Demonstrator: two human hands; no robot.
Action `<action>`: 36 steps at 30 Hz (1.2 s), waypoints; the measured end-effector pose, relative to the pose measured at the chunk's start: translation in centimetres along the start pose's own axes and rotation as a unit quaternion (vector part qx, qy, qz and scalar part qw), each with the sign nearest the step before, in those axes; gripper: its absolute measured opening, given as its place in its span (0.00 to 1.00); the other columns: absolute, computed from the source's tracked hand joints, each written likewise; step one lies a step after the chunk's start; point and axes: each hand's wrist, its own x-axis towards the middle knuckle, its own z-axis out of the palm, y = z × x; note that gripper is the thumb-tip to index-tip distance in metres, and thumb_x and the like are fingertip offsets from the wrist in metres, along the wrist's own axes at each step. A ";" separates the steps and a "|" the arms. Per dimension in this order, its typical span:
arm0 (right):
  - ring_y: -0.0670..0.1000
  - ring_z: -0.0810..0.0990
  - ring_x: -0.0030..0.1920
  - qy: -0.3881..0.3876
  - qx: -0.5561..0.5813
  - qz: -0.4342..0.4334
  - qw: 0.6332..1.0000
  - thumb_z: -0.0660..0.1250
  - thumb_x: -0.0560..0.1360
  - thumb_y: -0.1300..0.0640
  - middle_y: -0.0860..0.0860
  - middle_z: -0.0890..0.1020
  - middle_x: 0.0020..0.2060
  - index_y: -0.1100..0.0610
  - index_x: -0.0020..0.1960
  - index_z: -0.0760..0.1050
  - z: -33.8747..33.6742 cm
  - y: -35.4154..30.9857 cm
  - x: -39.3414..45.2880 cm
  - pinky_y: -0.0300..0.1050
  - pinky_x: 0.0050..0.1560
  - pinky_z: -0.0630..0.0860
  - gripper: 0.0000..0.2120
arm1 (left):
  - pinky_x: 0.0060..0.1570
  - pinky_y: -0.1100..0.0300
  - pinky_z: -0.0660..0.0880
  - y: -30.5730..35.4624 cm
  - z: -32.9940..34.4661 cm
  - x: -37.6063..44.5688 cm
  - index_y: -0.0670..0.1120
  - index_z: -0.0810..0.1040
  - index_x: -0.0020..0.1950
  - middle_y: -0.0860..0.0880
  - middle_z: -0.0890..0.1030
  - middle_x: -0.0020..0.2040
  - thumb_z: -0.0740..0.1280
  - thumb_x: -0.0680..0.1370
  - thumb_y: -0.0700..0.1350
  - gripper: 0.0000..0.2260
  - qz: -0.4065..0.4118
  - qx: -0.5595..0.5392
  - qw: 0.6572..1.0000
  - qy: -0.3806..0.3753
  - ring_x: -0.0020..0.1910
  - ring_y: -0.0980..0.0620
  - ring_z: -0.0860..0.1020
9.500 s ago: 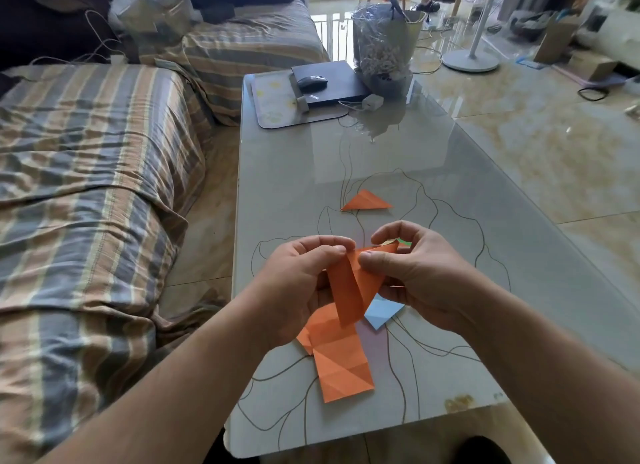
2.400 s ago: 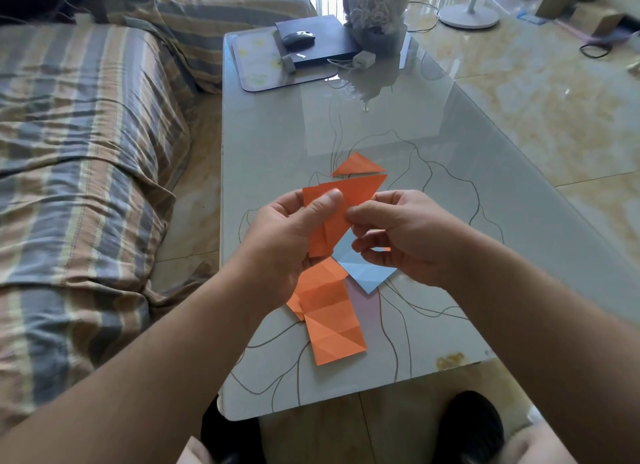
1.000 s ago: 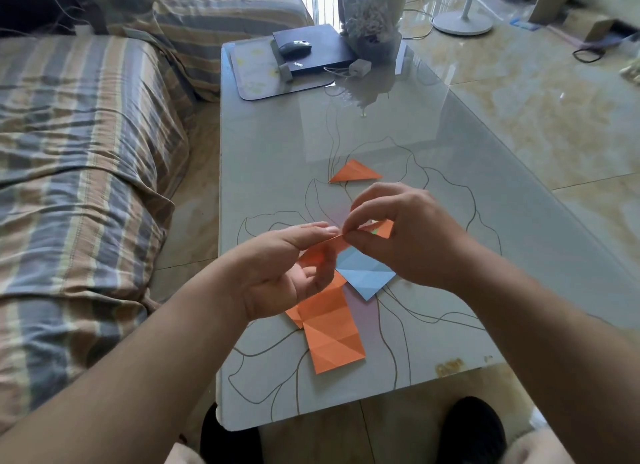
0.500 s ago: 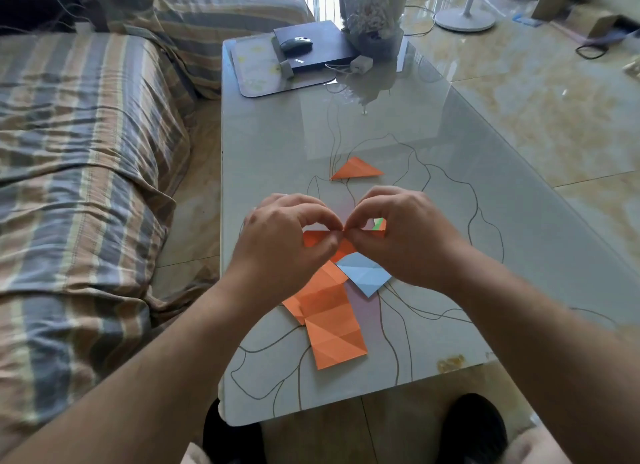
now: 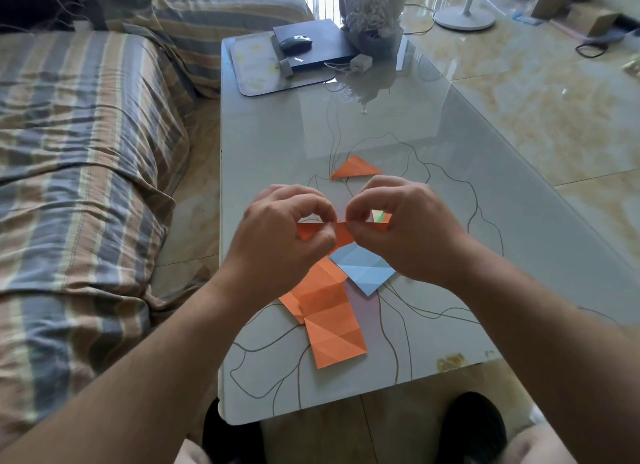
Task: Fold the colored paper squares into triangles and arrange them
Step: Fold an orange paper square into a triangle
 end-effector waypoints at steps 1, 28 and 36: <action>0.46 0.80 0.43 -0.001 0.000 0.000 1.000 0.75 0.73 0.59 0.43 0.81 0.41 0.49 0.42 0.85 -0.1 0.0 0.0 0.36 0.45 0.74 0.06 | 0.60 0.58 0.74 0.0 0.0 0.0 0.54 0.84 0.45 0.62 0.82 0.48 0.67 0.73 0.52 0.07 0.003 -0.001 1.000 -0.001 0.54 0.57 0.78; 0.45 0.81 0.47 0.007 -0.029 0.030 0.999 0.76 0.75 0.53 0.41 0.84 0.41 0.46 0.41 0.84 -2.2 1.0 0.5 0.41 0.53 0.75 0.05 | 0.58 0.49 0.79 -0.9 -1.5 0.5 0.56 0.84 0.44 0.68 0.80 0.46 0.73 0.76 0.46 0.05 -0.014 -0.022 0.999 0.020 0.53 0.60 0.79; 0.41 0.80 0.43 -0.002 -0.074 0.070 0.995 0.80 0.71 0.47 0.40 0.82 0.38 0.48 0.40 0.84 -2.7 1.2 0.7 0.37 0.49 0.74 0.07 | 0.58 0.52 0.79 -0.7 -1.6 0.5 0.57 0.83 0.44 0.68 0.80 0.45 0.73 0.77 0.46 0.05 -0.021 -0.016 1.000 -0.009 0.53 0.60 0.78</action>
